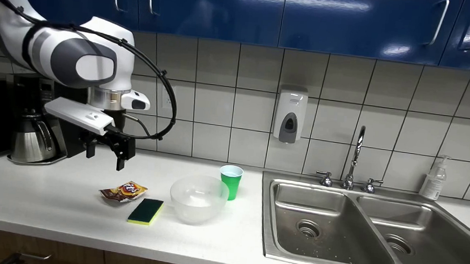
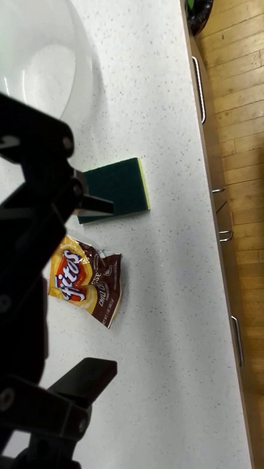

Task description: Put the yellow packet in the bowl

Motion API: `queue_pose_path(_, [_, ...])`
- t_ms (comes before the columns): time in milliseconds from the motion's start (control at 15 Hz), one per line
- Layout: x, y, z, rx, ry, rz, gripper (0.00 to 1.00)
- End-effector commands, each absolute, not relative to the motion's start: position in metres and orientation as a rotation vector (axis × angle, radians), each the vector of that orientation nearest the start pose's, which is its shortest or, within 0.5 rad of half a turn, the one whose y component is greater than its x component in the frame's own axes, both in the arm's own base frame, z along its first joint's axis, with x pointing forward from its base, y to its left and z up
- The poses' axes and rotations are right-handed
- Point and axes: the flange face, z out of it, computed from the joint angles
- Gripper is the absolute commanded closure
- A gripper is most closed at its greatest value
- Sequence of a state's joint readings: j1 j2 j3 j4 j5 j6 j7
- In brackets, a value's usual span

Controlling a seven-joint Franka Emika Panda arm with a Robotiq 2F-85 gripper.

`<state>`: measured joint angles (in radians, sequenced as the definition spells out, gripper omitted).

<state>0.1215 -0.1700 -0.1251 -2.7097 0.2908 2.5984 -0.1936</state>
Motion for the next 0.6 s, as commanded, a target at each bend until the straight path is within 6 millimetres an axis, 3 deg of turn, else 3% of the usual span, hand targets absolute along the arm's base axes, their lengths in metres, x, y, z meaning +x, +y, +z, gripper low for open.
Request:
queue_pose_path(0, [0.432, 0.008, 0.263, -2.979, 0.007, -0.093, 0.00])
queue_pose_path(533, [0.475, 0.022, 0.218, -3.009, -0.066, -0.014, 0.00])
